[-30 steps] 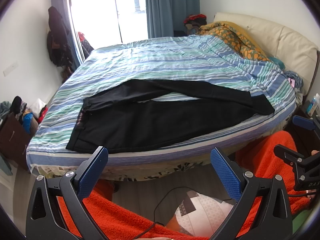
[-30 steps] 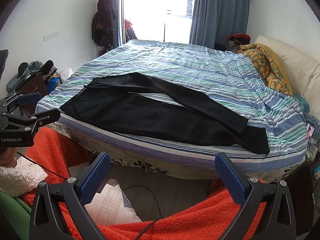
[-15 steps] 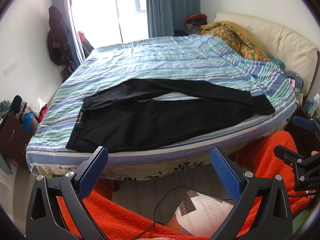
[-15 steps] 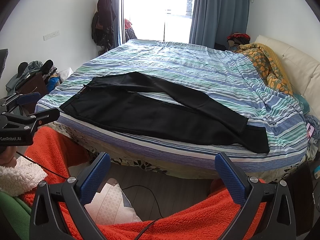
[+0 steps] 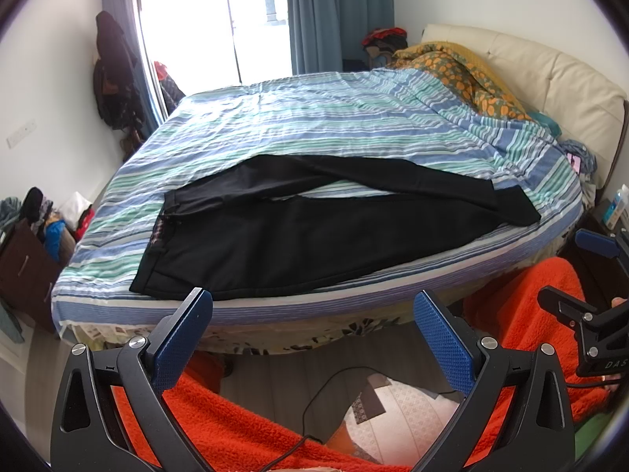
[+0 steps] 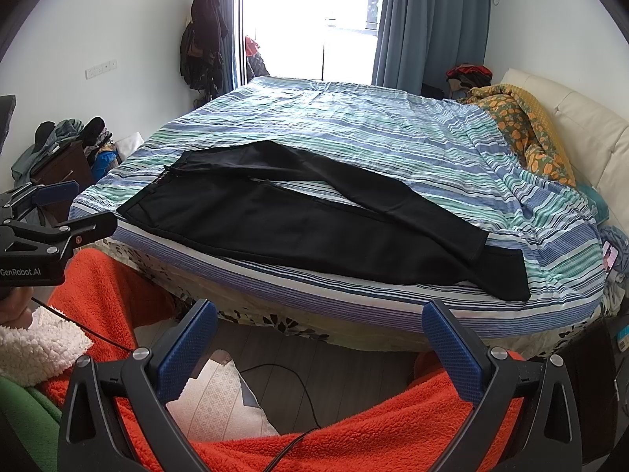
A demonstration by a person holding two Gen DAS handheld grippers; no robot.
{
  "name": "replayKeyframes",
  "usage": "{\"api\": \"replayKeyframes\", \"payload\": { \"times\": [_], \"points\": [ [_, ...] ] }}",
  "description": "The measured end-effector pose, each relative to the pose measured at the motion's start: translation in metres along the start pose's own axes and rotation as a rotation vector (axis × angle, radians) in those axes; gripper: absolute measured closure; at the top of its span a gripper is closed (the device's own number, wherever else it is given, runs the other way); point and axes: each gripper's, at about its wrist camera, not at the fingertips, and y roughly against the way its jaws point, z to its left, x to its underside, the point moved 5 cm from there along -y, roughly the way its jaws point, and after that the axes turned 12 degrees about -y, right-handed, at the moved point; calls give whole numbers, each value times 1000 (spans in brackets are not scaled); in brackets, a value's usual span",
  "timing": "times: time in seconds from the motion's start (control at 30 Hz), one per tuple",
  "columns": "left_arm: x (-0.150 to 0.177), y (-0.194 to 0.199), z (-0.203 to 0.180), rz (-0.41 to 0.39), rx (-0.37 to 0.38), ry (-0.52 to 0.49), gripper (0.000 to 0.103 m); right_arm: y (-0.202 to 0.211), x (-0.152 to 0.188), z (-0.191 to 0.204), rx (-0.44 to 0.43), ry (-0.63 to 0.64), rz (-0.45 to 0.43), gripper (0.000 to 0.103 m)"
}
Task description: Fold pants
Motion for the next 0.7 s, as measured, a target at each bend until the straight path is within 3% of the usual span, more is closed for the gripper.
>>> {"api": "replayKeyframes", "payload": {
  "times": [0.7],
  "points": [
    [1,-2,4,8,6,8,1,-5,6,-2,1,-3,13,0]
  ]
}}
